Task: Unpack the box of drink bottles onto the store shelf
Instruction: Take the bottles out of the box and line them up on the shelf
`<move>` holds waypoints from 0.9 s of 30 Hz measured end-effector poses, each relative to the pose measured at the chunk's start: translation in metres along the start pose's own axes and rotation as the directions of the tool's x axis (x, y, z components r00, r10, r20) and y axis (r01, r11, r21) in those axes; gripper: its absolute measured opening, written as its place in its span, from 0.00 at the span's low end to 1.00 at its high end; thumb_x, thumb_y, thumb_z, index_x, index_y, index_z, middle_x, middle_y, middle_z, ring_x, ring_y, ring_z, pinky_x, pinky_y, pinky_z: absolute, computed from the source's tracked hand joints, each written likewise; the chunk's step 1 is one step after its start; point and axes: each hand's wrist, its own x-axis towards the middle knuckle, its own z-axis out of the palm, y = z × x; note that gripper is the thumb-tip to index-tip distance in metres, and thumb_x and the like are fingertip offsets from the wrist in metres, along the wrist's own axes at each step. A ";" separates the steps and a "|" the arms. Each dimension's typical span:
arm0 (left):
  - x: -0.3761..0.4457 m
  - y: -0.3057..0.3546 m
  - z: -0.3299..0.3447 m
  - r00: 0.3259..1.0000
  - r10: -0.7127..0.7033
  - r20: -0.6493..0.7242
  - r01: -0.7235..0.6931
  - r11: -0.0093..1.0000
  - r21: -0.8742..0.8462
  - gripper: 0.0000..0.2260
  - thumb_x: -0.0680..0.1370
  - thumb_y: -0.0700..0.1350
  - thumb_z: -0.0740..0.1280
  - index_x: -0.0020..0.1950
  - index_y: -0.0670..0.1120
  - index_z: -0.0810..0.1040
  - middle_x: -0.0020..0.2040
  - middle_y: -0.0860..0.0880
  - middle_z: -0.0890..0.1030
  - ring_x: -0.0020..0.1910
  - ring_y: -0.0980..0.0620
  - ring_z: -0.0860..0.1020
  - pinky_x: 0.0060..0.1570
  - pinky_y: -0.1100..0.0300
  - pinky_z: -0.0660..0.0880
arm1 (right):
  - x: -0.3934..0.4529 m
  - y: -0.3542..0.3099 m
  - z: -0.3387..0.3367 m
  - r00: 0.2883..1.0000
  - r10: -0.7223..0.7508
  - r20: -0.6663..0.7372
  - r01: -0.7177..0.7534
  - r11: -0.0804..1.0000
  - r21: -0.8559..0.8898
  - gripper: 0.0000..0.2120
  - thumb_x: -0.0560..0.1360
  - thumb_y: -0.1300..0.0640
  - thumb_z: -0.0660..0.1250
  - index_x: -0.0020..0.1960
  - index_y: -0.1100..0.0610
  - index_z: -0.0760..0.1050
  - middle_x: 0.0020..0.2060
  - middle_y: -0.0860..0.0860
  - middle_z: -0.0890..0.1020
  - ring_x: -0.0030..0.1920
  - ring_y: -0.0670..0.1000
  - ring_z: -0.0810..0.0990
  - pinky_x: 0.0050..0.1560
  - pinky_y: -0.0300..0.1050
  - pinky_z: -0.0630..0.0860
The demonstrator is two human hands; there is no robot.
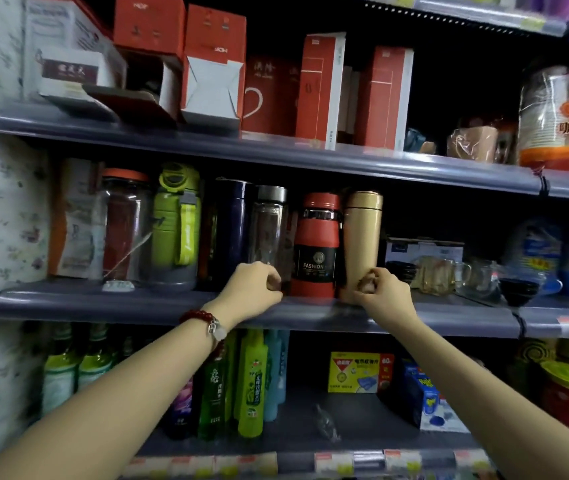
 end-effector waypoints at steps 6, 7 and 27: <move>-0.019 -0.029 -0.029 0.999 0.029 0.027 -0.033 0.987 0.156 0.10 0.73 0.41 0.68 0.53 0.44 0.83 0.50 0.46 0.83 0.50 0.47 0.80 0.51 0.56 0.77 | -0.035 -0.032 0.014 1.000 -0.004 0.005 0.005 0.992 -0.125 0.14 0.73 0.59 0.67 0.56 0.63 0.76 0.47 0.60 0.80 0.45 0.58 0.78 0.41 0.45 0.73; -0.022 -0.033 -0.033 0.999 0.034 0.034 -0.040 0.983 0.176 0.10 0.73 0.41 0.67 0.54 0.44 0.82 0.49 0.46 0.83 0.49 0.47 0.80 0.48 0.57 0.76 | -0.039 -0.037 0.017 1.000 -0.010 0.011 0.012 0.991 -0.132 0.13 0.72 0.59 0.67 0.55 0.63 0.76 0.45 0.58 0.79 0.43 0.58 0.77 0.41 0.46 0.75; -0.007 -0.063 -0.056 0.972 -0.224 -0.067 0.229 0.969 0.092 0.20 0.76 0.48 0.68 0.61 0.38 0.71 0.38 0.48 0.74 0.37 0.49 0.75 0.36 0.56 0.74 | -0.024 -0.129 0.075 0.979 -0.143 0.146 0.126 0.984 0.124 0.18 0.71 0.58 0.69 0.58 0.60 0.69 0.49 0.58 0.79 0.50 0.59 0.79 0.49 0.51 0.79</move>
